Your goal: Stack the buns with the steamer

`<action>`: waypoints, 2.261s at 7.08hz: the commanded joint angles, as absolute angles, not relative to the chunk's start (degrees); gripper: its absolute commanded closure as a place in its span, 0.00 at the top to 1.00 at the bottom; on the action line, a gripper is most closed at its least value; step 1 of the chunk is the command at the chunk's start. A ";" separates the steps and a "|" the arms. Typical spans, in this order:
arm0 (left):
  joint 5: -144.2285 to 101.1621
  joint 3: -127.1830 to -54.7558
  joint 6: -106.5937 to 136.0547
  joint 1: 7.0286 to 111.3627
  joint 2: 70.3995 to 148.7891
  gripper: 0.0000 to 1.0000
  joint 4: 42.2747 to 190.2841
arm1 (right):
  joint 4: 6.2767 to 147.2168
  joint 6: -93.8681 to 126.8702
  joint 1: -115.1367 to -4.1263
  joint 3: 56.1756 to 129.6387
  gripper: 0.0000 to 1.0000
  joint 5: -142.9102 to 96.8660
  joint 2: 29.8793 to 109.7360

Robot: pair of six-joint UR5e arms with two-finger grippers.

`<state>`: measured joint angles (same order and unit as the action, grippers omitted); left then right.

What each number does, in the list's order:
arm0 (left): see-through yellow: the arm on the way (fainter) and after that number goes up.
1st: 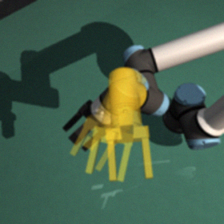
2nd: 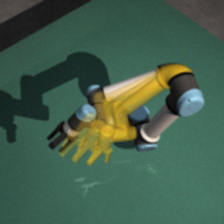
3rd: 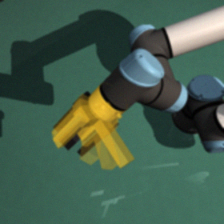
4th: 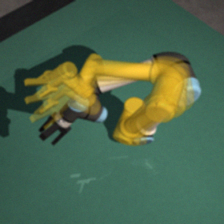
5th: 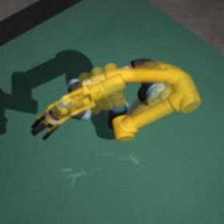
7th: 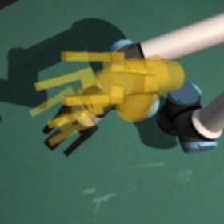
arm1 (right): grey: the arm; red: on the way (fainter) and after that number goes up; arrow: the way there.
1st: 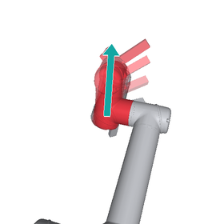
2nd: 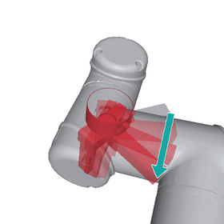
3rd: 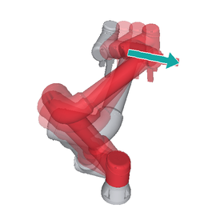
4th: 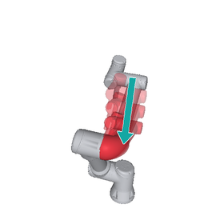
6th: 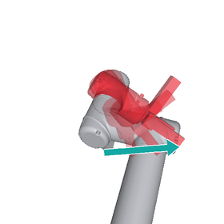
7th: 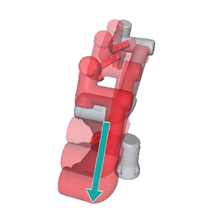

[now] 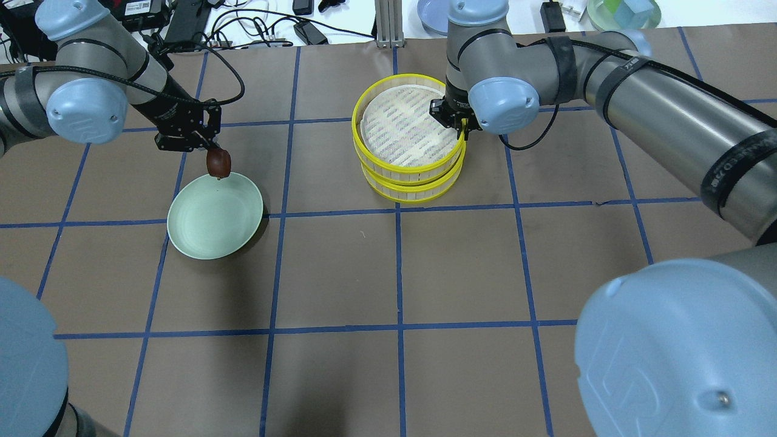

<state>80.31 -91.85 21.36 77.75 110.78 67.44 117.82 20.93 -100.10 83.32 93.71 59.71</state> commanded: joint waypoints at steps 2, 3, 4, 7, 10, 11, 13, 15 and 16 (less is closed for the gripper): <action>76.47 -90.44 28.55 80.77 107.23 0.00 67.41 | 116.81 21.01 -100.11 82.88 0.00 95.61 59.94; 75.16 -90.44 29.87 81.64 106.79 0.00 67.41 | 116.81 21.01 -100.11 83.05 0.00 96.23 59.85; 74.71 -90.35 31.27 82.52 106.44 0.00 67.33 | 116.20 21.18 -100.11 82.97 0.00 96.07 60.03; 67.96 -89.47 40.83 85.50 106.87 0.00 64.01 | 116.02 22.06 -100.11 83.14 0.00 95.54 59.59; 57.16 -90.35 52.25 88.85 111.95 0.00 48.39 | 115.84 22.32 -100.19 83.32 0.04 95.54 59.76; 54.52 -90.35 55.95 90.95 113.54 0.00 44.60 | 115.84 22.32 -100.20 83.41 0.17 95.45 59.68; 54.58 -90.35 56.69 92.98 116.53 0.14 41.06 | 116.19 21.72 -100.20 83.32 0.71 95.45 59.76; 55.37 -90.18 58.26 95.18 117.60 0.85 40.61 | 114.19 14.65 -98.89 82.71 0.93 95.36 63.52; 55.37 -89.83 59.66 95.27 117.51 0.99 40.61 | 109.56 9.11 -95.57 82.53 0.98 91.27 66.76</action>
<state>55.26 -90.14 58.14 94.79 117.35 40.76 113.63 15.52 -98.44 82.74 94.41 63.28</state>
